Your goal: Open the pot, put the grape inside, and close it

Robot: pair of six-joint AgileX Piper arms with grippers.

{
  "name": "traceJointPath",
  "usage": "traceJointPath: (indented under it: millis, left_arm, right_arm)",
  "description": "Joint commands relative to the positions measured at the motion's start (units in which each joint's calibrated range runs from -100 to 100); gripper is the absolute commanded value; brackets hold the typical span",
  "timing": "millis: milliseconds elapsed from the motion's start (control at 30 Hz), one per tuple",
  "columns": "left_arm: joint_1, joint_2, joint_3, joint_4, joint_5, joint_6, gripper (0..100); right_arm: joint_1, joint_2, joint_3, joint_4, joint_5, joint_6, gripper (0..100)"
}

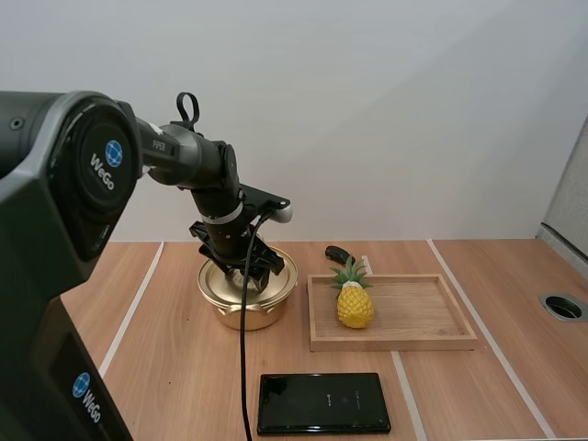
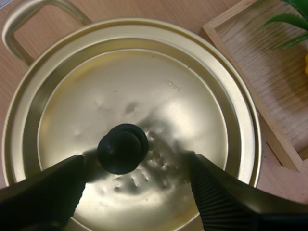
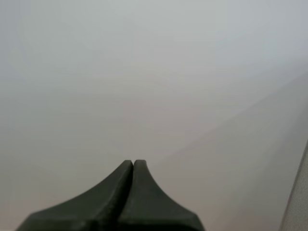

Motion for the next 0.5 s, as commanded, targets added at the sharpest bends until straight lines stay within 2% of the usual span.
traceJointPath:
  millis: [0, 167, 467]
  left_arm:
    - [-0.18, 0.5, 0.5, 0.6, 0.1, -0.7, 100]
    - [-0.18, -2.1, -3.6, 0.6, 0.1, -1.4, 100]
    - [-0.18, -10.7, -17.7, 0.6, 0.1, -4.6, 100]
  right_arm:
    - [-0.3, -0.7, -0.2, 0.0, 0.0, -0.5, 0]
    - [-0.3, -0.7, -0.2, 0.0, 0.0, -0.5, 0]
    - [-0.3, -0.7, -0.2, 0.0, 0.0, -0.5, 0]
